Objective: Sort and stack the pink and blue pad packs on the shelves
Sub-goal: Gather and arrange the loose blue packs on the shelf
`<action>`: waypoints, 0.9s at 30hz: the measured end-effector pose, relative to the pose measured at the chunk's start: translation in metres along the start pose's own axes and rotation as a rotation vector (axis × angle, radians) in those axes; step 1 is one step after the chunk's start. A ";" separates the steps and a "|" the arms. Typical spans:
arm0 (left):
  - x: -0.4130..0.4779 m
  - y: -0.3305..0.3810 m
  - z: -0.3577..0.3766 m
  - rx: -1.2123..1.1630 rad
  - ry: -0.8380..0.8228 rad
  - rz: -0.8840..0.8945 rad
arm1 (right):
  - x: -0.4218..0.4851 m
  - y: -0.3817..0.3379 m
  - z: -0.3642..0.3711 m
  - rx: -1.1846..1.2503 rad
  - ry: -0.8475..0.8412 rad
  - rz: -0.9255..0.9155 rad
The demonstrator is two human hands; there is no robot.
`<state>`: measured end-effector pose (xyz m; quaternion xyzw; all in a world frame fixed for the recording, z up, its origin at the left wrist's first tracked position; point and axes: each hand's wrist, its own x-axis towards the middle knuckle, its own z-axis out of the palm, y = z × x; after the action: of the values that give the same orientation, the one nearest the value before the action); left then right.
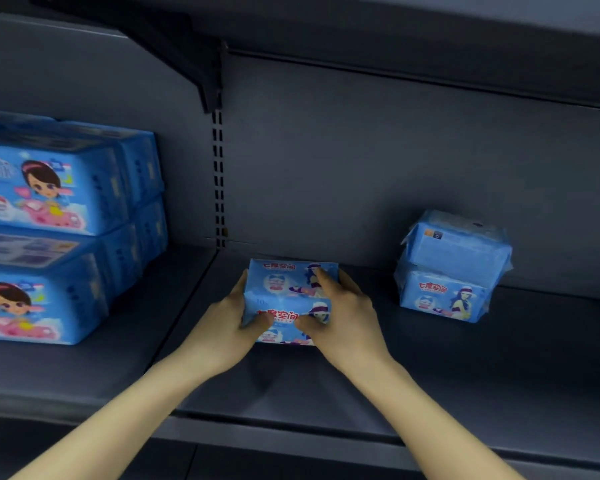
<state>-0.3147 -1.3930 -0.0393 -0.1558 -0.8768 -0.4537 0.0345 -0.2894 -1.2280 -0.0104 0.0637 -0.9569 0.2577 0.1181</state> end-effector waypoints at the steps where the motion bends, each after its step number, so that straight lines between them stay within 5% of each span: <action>1: 0.001 -0.002 -0.004 0.004 -0.005 -0.004 | 0.002 -0.003 0.002 0.005 0.002 -0.003; 27: 0.091 -0.047 -0.037 -0.104 -0.022 0.118 | 0.090 -0.021 0.037 -0.116 0.048 0.000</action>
<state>-0.4187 -1.4264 -0.0363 -0.2138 -0.8416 -0.4941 0.0431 -0.3795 -1.2702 -0.0088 0.0504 -0.9671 0.2035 0.1443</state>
